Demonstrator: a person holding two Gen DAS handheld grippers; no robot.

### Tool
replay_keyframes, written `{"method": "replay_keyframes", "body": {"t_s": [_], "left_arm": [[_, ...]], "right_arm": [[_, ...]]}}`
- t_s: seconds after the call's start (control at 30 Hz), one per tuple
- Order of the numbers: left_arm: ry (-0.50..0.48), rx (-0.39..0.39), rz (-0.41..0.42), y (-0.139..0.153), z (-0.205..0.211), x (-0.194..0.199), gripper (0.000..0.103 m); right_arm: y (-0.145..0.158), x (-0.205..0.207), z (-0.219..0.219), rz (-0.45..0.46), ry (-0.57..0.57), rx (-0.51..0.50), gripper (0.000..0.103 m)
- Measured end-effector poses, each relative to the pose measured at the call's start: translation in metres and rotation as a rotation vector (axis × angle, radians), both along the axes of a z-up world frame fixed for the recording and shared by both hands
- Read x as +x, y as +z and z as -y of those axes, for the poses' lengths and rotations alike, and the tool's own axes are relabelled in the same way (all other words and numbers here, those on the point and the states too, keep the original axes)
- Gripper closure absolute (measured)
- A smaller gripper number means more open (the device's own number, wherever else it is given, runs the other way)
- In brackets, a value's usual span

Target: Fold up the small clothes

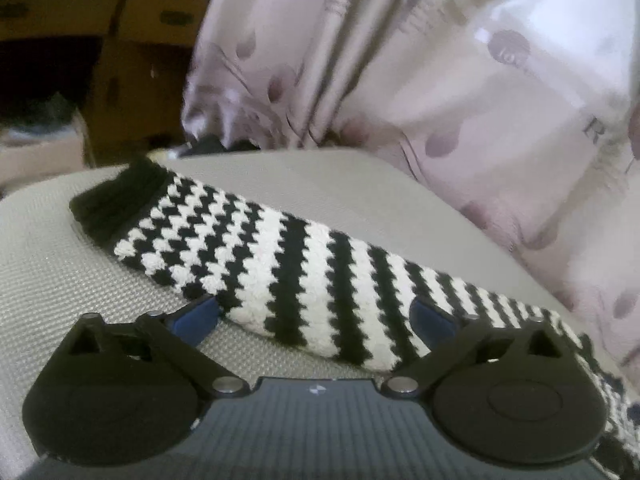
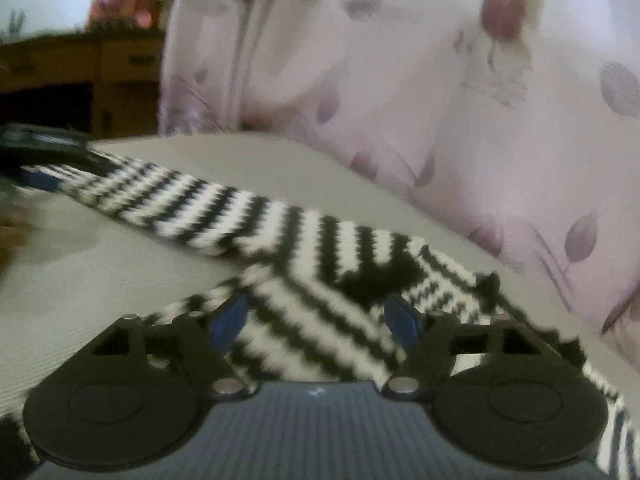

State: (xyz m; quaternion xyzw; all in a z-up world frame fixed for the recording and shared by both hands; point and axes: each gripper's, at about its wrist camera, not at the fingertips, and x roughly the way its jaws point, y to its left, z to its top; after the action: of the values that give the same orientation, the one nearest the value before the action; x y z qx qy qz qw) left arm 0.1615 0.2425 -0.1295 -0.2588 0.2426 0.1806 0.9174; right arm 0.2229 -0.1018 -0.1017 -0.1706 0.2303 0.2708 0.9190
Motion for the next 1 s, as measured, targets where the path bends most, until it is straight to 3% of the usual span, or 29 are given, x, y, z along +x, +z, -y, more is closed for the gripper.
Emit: {"method": "replay_keyframes", "body": {"t_s": [0.1, 0.27, 0.37, 0.43, 0.5, 0.67, 0.73, 0.77, 0.8, 0.83, 0.9, 1.0], "left_arm": [[-0.015, -0.153, -0.009, 0.004, -0.024, -0.016, 0.015], [0.072, -0.372, 0.005, 0.003, -0.075, -0.04, 0.022], [0.1, -0.4, -0.026, 0.006, -0.09, -0.049, 0.03], [0.168, -0.416, -0.01, 0.007, -0.101, -0.061, 0.03], [0.16, -0.448, 0.01, 0.003, -0.114, -0.063, 0.03], [0.169, -0.417, 0.007, 0.006, -0.13, -0.043, 0.033], [0.155, -0.389, 0.003, 0.006, -0.131, -0.033, 0.039], [0.149, -0.362, -0.011, 0.005, -0.13, -0.025, 0.06], [0.14, -0.345, -0.039, 0.003, -0.129, -0.018, 0.095], [0.131, -0.349, -0.071, -0.003, -0.13, -0.011, 0.096], [0.152, -0.318, -0.054, -0.002, -0.126, -0.005, 0.096], [0.134, -0.277, -0.045, 0.026, -0.106, 0.023, 0.097]], "right_arm": [[0.005, -0.043, 0.028, 0.006, -0.022, 0.037, 0.025], [0.003, -0.087, 0.069, -0.045, -0.076, 0.129, 0.025], [0.003, -0.104, 0.083, -0.077, -0.11, 0.186, 0.025], [0.004, -0.115, 0.089, -0.077, -0.131, 0.193, 0.025], [0.002, -0.12, 0.091, -0.073, -0.142, 0.203, 0.025], [0.001, -0.123, 0.094, -0.096, -0.154, 0.232, 0.025], [0.003, -0.125, 0.093, -0.086, -0.155, 0.239, 0.025], [0.004, -0.126, 0.092, -0.082, -0.152, 0.245, 0.025], [0.005, -0.127, 0.092, -0.081, -0.152, 0.248, 0.025], [0.005, -0.127, 0.092, -0.079, -0.155, 0.251, 0.025], [0.006, -0.128, 0.093, -0.076, -0.164, 0.26, 0.025], [0.01, -0.128, 0.101, -0.075, -0.19, 0.291, 0.025]]}}
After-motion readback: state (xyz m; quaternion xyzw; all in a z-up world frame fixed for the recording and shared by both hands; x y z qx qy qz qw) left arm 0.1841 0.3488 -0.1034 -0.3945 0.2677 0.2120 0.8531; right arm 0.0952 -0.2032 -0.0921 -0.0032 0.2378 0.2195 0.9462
